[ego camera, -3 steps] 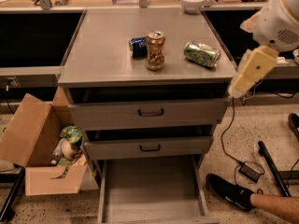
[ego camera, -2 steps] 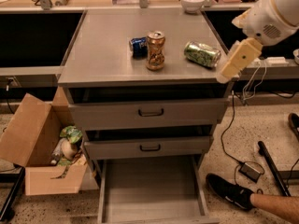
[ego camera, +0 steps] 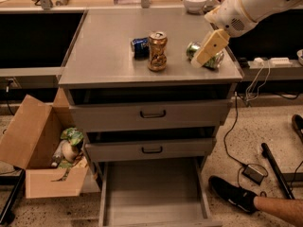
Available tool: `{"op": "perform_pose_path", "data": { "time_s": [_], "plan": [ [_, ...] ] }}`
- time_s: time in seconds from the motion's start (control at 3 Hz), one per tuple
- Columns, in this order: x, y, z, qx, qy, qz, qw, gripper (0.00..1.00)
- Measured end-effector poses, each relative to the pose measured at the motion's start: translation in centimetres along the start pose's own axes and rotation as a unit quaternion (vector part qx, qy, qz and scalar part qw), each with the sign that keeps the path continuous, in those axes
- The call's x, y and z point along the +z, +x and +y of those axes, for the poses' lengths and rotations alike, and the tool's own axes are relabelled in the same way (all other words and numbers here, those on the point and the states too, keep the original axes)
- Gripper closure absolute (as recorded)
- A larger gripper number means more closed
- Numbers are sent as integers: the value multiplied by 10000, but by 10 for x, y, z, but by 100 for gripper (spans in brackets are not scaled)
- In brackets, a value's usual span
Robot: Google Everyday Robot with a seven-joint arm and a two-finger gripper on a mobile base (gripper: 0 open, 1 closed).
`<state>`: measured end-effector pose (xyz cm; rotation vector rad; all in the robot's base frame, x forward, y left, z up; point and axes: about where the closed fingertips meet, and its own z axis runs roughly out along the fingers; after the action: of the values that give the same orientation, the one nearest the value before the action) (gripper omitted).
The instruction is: Place orange can into bottom drawer
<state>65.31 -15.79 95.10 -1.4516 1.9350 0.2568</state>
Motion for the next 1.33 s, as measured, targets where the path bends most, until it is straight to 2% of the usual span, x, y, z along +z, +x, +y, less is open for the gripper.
{"op": "perform_pose_path", "data": {
  "time_s": [0.67,1.33],
  "plan": [
    [19,-15,-4,115,-92,-175,9997,0],
    [64,-30,-14,387,-368,-383,9978,0]
  ]
}}
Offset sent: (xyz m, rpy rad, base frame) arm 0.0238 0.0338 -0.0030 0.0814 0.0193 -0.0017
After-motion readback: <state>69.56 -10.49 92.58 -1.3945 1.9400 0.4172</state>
